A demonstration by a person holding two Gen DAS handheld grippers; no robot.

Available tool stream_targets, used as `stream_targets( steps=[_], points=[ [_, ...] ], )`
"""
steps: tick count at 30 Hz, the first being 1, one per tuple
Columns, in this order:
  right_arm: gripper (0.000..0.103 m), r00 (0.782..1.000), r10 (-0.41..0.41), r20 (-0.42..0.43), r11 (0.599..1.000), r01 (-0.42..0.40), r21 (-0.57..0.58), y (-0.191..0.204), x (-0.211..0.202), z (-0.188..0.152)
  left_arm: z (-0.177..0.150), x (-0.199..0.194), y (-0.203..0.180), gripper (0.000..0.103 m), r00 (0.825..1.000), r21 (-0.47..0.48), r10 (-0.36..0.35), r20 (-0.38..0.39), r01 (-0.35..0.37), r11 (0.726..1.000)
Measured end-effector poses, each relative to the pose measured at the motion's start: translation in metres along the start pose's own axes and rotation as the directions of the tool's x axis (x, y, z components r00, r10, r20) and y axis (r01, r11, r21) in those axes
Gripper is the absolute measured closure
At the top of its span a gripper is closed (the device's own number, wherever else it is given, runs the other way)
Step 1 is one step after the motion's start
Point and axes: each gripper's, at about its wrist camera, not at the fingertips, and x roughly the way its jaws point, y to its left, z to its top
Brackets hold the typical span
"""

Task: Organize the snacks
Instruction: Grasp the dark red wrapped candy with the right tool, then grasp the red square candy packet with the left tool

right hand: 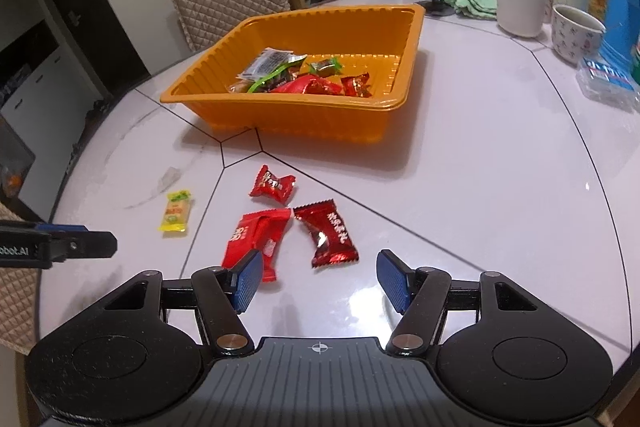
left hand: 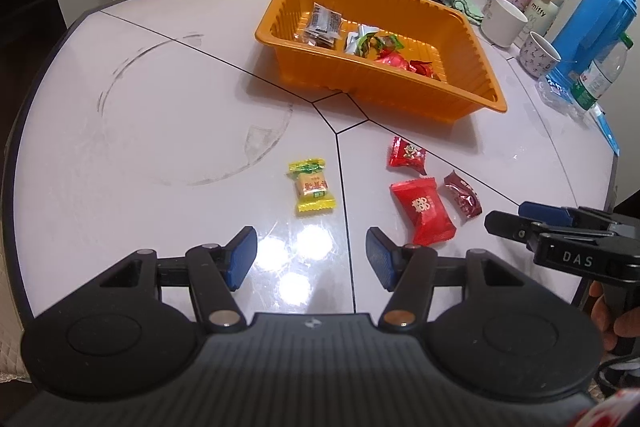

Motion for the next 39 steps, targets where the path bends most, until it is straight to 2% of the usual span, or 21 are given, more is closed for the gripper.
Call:
stream_targets(
  steps=[5, 22, 26, 32, 39],
  points=[
    [0.052, 1.000, 0.001, -0.025, 0.999, -0.002, -0.040, -0.004, 0.017, 0.005, 0.002, 0.006, 0.002, 0.046, 1.000, -0.005, 0.003, -0.012, -0.003, 1.000],
    [0.066, 0.998, -0.004, -0.055, 0.986, -0.005, -0.168, 0.005, 0.049, 0.013, 0.009, 0.023, 0.005, 0.046, 0.999, -0.021, 0.022, -0.027, -0.023, 1.000],
    [0.077, 0.998, -0.021, -0.061, 0.984, 0.010, -0.179, 0.005, 0.053, 0.012, 0.011, 0.027, 0.002, 0.046, 0.999, -0.014, 0.016, -0.030, -0.017, 1.000],
    [0.078, 0.998, -0.032, -0.046, 0.981, 0.023, -0.193, 0.004, 0.048, 0.009, 0.014, 0.034, -0.010, 0.046, 0.999, 0.007, -0.002, -0.034, 0.002, 1.000],
    [0.078, 0.999, -0.027, -0.026, 0.992, 0.024, -0.125, -0.007, 0.032, 0.012, 0.020, 0.045, -0.033, 0.046, 0.998, 0.030, -0.054, -0.036, 0.055, 0.998]
  ],
)
